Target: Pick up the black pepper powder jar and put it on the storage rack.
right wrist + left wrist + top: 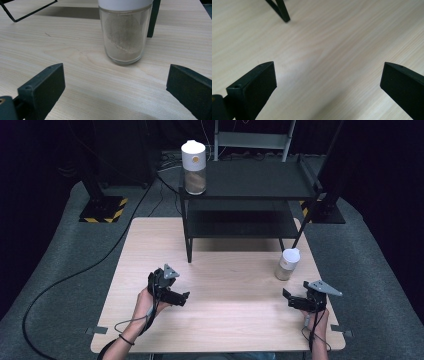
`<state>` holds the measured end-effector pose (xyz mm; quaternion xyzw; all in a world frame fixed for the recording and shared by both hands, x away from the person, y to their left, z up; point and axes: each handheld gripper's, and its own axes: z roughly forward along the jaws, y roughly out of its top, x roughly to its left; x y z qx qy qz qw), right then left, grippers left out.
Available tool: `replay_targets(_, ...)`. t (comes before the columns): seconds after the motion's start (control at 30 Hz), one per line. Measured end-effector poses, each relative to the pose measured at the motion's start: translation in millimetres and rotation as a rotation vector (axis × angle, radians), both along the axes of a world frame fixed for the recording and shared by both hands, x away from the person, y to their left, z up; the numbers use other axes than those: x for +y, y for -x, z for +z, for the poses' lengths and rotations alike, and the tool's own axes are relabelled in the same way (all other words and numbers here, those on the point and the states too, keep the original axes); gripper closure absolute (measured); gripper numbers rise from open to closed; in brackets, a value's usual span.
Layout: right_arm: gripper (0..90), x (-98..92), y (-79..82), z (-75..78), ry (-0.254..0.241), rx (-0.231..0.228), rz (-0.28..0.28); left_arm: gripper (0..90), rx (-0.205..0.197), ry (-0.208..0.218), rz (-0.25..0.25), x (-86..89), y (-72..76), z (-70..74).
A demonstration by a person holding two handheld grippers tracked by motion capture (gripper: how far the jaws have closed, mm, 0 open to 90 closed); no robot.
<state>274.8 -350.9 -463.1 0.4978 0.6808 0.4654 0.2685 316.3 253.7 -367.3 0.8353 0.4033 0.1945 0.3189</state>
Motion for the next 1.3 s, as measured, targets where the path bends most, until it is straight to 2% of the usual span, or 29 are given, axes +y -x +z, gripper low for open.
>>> replay_targets(0.1, 0.9, 0.1, -0.1, 0.1, 0.002, 0.0, 0.001, 0.1, -0.038, -0.008, 0.043, 1.7, 12.3, -18.0)
replay_targets(0.13, 0.8, 0.1, -0.1, 0.1, 0.001, 0.0, 0.0, 0.1, -0.033, -0.008, 0.053, 3.3, 12.7, -22.5)
replay_targets(0.3, 0.8, 0.6, -0.1, 0.2, 0.003, 0.0, -0.001, 0.1, -0.004, 0.051, 0.107, 15.2, 14.2, -41.5)
replay_targets(0.53, 0.9, 1.1, -0.5, 0.5, 0.006, 0.002, 0.0, 0.1, 0.033, 0.094, 0.133, 22.7, 14.2, -60.2)
replay_targets(0.6, 0.9, 1.2, -0.4, 0.6, 0.007, 0.002, 0.0, 0.0, 0.018, 0.103, 0.154, 23.1, 18.9, -68.5)
replay_targets(0.67, 0.8, 0.9, -0.6, 0.6, 0.006, 0.002, 0.001, 0.1, 0.001, 0.096, 0.166, 20.7, 23.5, -69.4)
replay_targets(0.83, 0.9, 1.6, -0.6, 0.8, 0.01, 0.003, 0.0, 0.0, 0.007, 0.112, 0.184, 21.9, 24.1, -70.6)
replay_targets(1.0, 0.9, 1.6, -0.6, 0.7, 0.01, 0.002, 0.0, 0.0, 0.002, 0.087, 0.166, 17.8, 24.1, -70.3)
replay_targets(1.1, 1.2, 1.1, 0.1, -0.2, 0.001, -0.002, -0.007, 0.0, 0.003, 0.086, 0.162, 18.0, 23.9, -70.2)
replay_targets(1.3, 1.2, 3.9, -0.8, 1.3, 0.019, 0.003, -0.006, 0.0, 0.003, 0.087, 0.163, 18.3, 23.7, -70.2)
